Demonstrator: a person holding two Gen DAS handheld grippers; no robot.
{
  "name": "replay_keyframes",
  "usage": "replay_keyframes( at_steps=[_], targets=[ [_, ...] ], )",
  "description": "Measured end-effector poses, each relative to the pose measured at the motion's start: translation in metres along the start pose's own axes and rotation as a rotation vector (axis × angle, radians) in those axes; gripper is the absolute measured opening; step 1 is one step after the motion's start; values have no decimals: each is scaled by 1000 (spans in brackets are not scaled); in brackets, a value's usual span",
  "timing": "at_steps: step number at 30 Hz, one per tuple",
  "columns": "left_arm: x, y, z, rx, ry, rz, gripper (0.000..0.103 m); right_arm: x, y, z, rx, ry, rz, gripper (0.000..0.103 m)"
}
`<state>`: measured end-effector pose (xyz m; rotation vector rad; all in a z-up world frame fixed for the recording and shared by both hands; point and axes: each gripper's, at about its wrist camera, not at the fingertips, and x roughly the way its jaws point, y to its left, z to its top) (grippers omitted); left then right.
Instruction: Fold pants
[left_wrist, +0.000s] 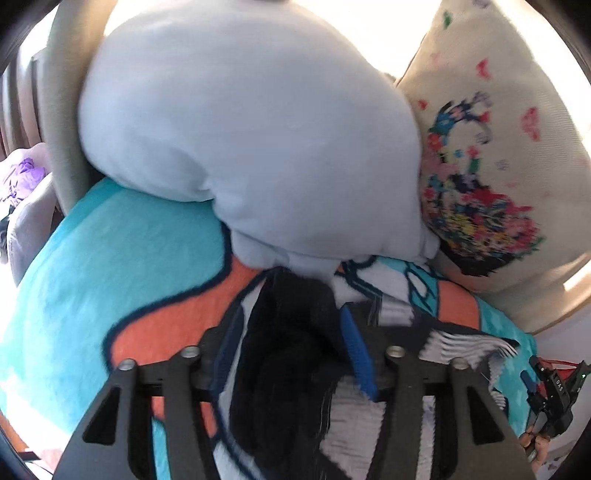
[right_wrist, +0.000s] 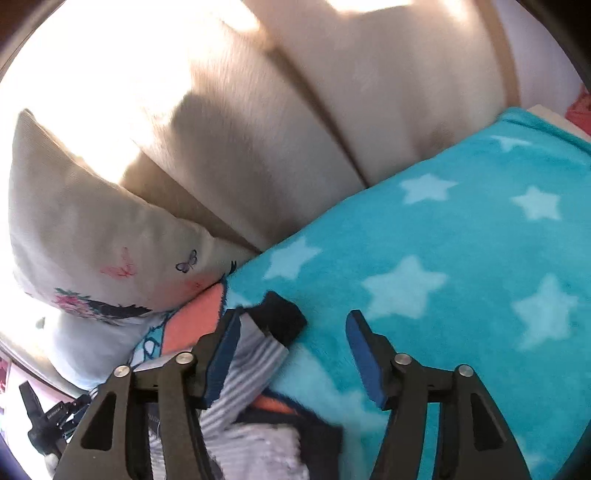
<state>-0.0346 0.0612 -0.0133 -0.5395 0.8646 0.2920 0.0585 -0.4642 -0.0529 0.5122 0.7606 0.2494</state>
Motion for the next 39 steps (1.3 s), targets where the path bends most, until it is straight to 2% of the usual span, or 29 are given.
replay_keyframes(
  at_steps=[4, 7, 11, 13, 15, 16, 17, 18, 19, 20, 22, 25, 29, 30, 32, 33, 34, 35, 37, 39],
  targets=[
    [-24, 13, -20, 11, -35, 2, 63, -27, -7, -15, -9, 19, 1, 72],
    [-27, 22, -39, 14, -34, 25, 72, -32, -6, -38, -52, 71, 5, 74],
    [-11, 33, -59, 7, 22, 43, 72, -28, -9, -63, -100, 130, -10, 74],
    [4, 31, -63, 15, 59, 13, 72, -21, -8, -72, -93, 153, -8, 74],
    [9, 24, -67, 56, 57, 30, 72, -15, -5, -82, -111, 140, -20, 74],
    [8, 18, -69, 86, 47, 20, 65, -14, -1, -85, -129, 129, -27, 74],
    [10, 14, -71, 104, 60, -7, 28, -12, 2, -87, -135, 134, -22, 69],
    [15, 12, -72, 105, 103, -28, 9, -10, 4, -88, -134, 141, -11, 59],
    [19, 12, -72, 85, 142, -45, 11, -10, 6, -88, -134, 153, -4, 29],
    [17, 13, -73, 77, 137, -41, 11, -7, 8, -89, -139, 187, 3, 17],
    [6, 13, -75, 87, 118, -24, 11, -7, 10, -90, -135, 186, 14, 14],
    [-18, 16, -82, 85, 109, -42, 11, -25, 8, -90, -139, 157, 32, 13],
    [-37, 23, -92, 78, 109, -50, 11, -49, -5, -90, -111, 132, 53, 13],
    [-35, 26, -94, 73, 118, -35, 12, -53, -10, -92, -98, 129, 53, 13],
    [-23, 27, -98, 58, 139, -6, 21, -53, -14, -95, -95, 123, 27, 15],
    [-19, 32, -98, 41, 153, -10, 21, -51, -15, -96, -108, 119, 13, 15],
    [-18, 32, -100, 32, 152, -24, 21, -50, -17, -97, -116, 108, 3, 23],
    [-23, 32, -101, 36, 136, -37, 21, -52, -17, -98, -117, 92, -9, 38],
    [-40, 27, -105, 57, 75, -41, 21, -65, -20, -98, -115, 46, -14, 56],
    [-62, 23, -106, 72, 11, -52, 21, -81, -18, -97, -111, -17, -4, 58]
  ],
)
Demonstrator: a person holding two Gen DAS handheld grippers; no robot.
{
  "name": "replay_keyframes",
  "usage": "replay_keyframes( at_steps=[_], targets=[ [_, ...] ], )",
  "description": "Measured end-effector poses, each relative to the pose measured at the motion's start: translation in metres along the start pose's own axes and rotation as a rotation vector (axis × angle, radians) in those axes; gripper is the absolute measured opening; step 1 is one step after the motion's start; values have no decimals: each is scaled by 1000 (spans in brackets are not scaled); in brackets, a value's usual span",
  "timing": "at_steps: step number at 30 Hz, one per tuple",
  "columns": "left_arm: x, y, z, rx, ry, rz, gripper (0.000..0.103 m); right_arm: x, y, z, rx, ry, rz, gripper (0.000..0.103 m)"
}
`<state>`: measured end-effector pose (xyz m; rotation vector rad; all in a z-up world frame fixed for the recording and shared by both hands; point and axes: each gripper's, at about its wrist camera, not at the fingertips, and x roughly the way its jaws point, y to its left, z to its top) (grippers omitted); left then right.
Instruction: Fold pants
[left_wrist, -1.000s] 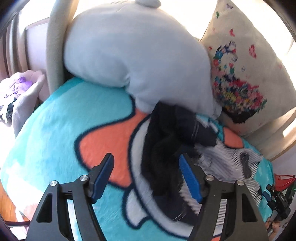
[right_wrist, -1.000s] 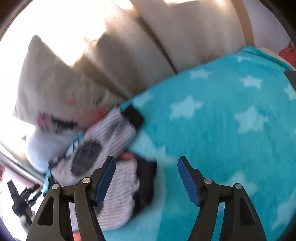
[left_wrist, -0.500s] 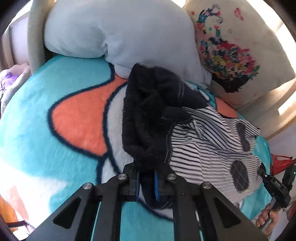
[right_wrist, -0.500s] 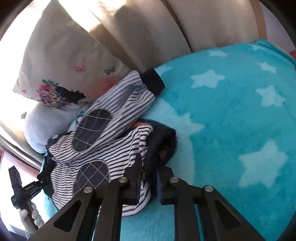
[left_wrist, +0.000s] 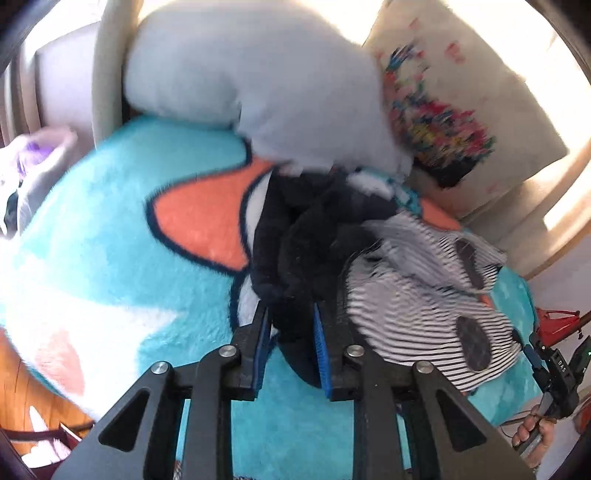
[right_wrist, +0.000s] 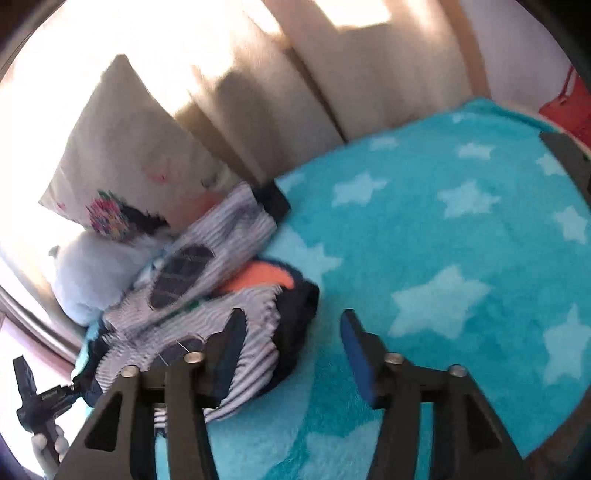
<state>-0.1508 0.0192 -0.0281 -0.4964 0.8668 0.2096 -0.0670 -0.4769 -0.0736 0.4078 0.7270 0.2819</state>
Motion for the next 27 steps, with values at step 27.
replay_keyframes(
  at_steps=[27],
  targets=[
    [-332, -26, 160, 73, -704, 144, 16, -352, 86, 216, -154, -674, -210, 58]
  ],
)
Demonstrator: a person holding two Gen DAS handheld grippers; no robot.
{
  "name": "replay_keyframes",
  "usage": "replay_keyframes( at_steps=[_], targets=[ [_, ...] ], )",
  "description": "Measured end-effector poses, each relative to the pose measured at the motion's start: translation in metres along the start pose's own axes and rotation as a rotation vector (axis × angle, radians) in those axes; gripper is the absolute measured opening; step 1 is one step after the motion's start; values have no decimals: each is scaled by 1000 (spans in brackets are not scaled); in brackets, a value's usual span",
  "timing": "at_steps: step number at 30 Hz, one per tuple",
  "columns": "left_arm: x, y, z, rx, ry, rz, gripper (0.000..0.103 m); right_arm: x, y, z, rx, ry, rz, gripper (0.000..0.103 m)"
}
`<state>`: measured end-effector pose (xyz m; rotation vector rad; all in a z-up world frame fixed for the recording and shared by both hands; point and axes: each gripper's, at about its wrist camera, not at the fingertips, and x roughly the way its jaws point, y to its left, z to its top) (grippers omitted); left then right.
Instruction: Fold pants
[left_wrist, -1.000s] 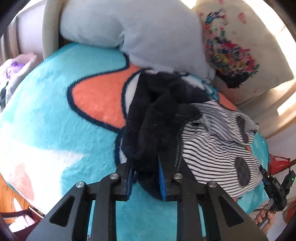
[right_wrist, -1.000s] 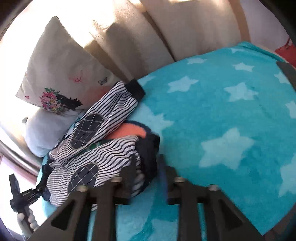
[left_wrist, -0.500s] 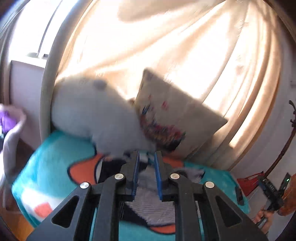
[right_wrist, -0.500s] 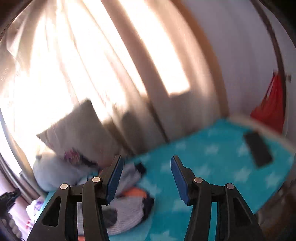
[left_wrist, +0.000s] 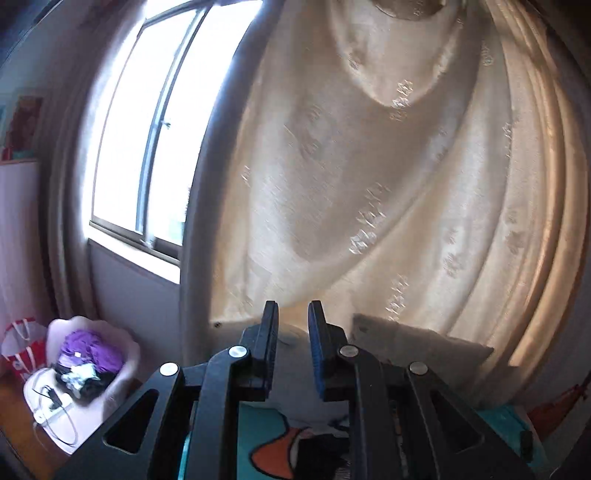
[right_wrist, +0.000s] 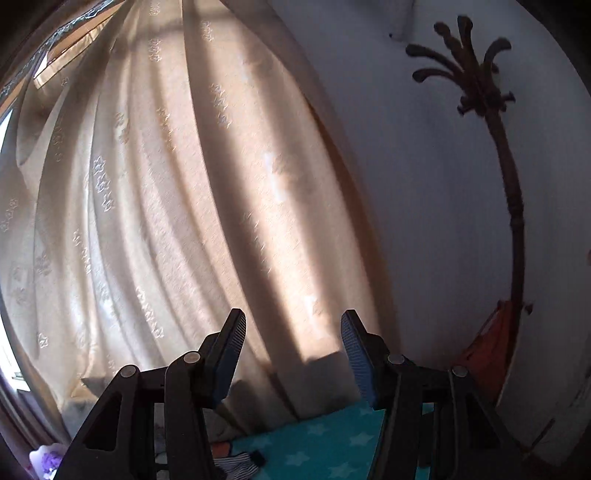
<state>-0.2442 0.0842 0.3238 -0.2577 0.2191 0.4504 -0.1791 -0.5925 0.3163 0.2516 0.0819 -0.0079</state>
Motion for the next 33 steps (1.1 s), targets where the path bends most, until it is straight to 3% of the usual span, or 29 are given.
replay_keyframes(
  at_steps=[5, 7, 10, 12, 13, 14, 16, 18, 23, 25, 28, 33],
  targets=[
    [-23, 45, 70, 26, -82, 323, 16, -26, -18, 85, -15, -87, -177, 58],
    [-29, 61, 90, 33, -82, 405, 16, -39, -18, 119, -57, -131, -272, 58],
    [-29, 76, 100, 23, -75, 432, 17, -38, -11, 154, -119, -84, -359, 61],
    [-21, 75, 88, 43, -67, 387, 26, -31, -9, 151, -150, -11, -342, 68],
    [-13, 71, 75, 54, -60, 352, 41, -26, -6, 141, -157, 10, -324, 71],
    [-6, 66, 59, 68, -48, 323, 57, -20, -2, 128, -162, 18, -302, 75],
    [24, 50, 29, 109, -7, 238, 65, -1, 10, 84, -196, 56, -212, 83],
    [51, 32, -8, 138, 49, 136, 65, 27, 20, 28, -224, 141, -113, 84],
    [121, -11, -111, 115, 290, -118, 65, 113, 51, -133, -253, 442, 143, 84],
    [145, -32, -153, 135, 372, -172, 65, 151, 69, -195, -295, 545, 203, 84],
    [193, -64, -206, 184, 524, -228, 65, 203, 98, -264, -328, 677, 288, 84],
    [257, -115, -280, 279, 737, -334, 65, 257, 150, -332, -482, 788, 377, 84]
  ],
)
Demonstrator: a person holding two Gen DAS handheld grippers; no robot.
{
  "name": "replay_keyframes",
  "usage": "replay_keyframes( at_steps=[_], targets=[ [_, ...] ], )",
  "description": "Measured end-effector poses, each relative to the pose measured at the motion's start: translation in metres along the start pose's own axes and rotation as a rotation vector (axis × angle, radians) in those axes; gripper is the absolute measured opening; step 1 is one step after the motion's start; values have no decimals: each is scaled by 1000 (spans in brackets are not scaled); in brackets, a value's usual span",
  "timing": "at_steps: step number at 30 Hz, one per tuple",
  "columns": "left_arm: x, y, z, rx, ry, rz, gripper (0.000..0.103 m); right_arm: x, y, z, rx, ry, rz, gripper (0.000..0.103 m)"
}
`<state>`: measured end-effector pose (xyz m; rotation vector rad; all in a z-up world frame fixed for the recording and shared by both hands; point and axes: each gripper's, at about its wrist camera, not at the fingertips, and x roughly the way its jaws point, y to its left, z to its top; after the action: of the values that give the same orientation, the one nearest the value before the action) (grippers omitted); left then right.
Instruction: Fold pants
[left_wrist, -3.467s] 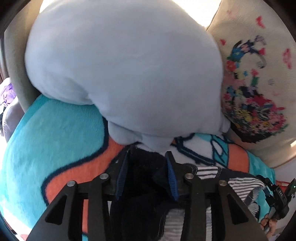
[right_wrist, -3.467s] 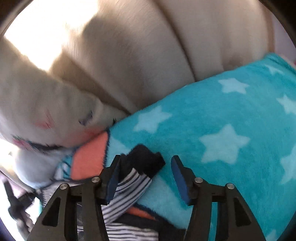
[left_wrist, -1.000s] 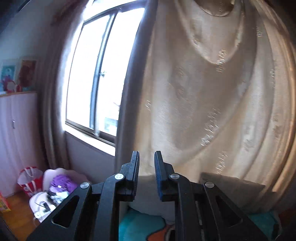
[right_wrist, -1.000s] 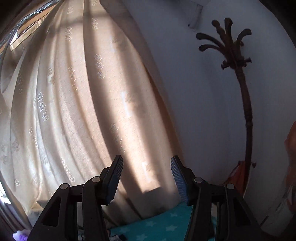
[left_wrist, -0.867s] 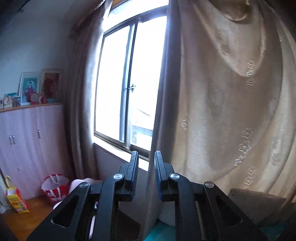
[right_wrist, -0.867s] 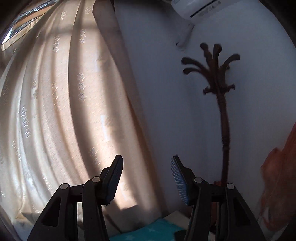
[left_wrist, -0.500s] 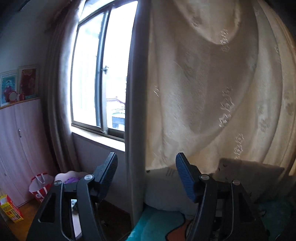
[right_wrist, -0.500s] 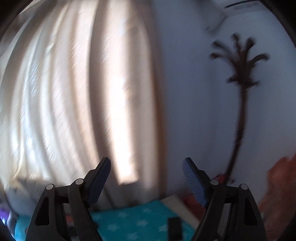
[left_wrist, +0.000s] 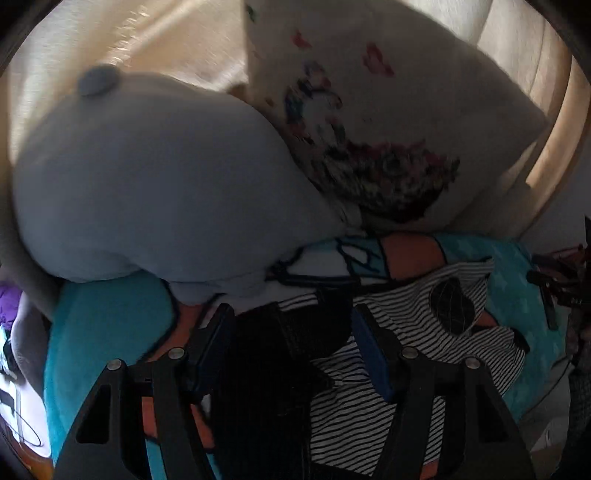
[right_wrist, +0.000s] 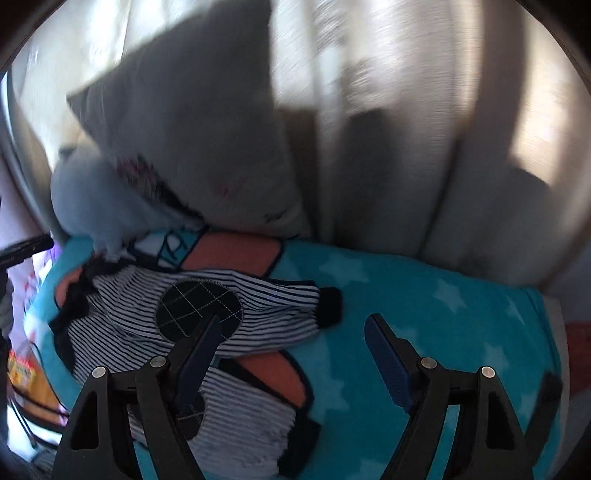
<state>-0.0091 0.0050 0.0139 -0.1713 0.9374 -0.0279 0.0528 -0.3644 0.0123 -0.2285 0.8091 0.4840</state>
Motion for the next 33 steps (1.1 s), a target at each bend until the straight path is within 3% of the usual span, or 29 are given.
replay_keyframes(
  at_steps=[7, 12, 16, 18, 20, 21, 25, 33],
  targets=[
    [75, -19, 26, 127, 142, -73, 65, 69, 44, 27, -306, 121, 33, 84],
    [124, -31, 26, 237, 248, -118, 65, 118, 50, 29, -392, 218, 38, 84],
    [133, -42, 25, 322, 247, -101, 65, 149, 49, 27, -413, 269, 44, 82],
    [132, -47, 25, 347, 247, -86, 50, 159, 48, 24, -399, 297, 74, 63],
    [128, -53, 23, 367, 253, -135, 9, 157, 46, 24, -348, 304, 159, 21],
    [125, -56, 21, 374, 252, -139, 8, 154, 47, 24, -341, 304, 177, 15],
    [106, -65, 17, 395, 195, -106, 8, 139, 49, 20, -331, 286, 164, 10],
    [29, -59, 6, 308, 9, -104, 8, 61, 55, 16, -306, 115, 109, 10]
  ],
)
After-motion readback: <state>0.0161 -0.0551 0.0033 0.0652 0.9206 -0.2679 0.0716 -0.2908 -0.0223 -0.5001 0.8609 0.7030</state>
